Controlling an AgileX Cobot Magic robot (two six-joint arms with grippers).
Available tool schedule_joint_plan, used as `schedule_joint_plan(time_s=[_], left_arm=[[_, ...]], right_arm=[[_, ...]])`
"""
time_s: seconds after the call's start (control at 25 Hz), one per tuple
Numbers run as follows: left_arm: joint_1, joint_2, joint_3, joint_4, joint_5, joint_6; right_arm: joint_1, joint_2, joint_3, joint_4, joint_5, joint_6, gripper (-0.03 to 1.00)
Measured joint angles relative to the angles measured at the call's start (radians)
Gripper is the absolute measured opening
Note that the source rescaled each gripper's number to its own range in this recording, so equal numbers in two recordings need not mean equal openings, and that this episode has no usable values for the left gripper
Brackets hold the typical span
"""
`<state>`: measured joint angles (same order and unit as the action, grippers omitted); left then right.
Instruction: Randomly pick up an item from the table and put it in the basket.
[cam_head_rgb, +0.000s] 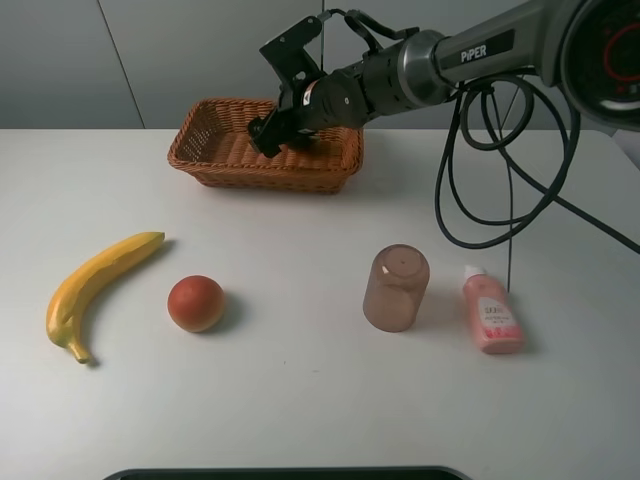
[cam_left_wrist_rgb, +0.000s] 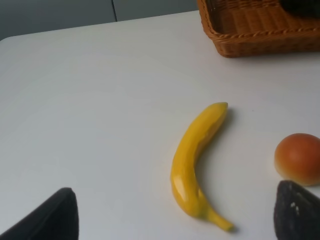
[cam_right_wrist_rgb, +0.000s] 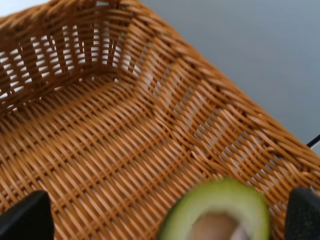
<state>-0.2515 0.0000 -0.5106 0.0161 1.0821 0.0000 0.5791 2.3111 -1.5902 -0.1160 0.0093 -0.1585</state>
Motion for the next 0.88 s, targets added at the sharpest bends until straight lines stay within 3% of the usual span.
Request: schedule_joint_plan(time_s=[0.24,0.4,0.72,0.88], left_arm=[[0.0,0.0,0.0,0.0,0.0,0.005],[0.0,0.0,0.0,0.0,0.0,0.005],[0.0,0.0,0.0,0.0,0.0,0.0],[0.0,0.0,0.0,0.0,0.0,0.005]], right_arm=[[-0.002,-0.061,0.0,0.002,0.111,-0.023,1.0],[-0.026,-0.192,0.0,0.043,0.216,-0.122,1.0],[-0.167,-0.518,0.0,0.067,0.578,-0.17,1.0],[-0.265,-0.691,0.015,0.083,0.695,-0.171,1.0]])
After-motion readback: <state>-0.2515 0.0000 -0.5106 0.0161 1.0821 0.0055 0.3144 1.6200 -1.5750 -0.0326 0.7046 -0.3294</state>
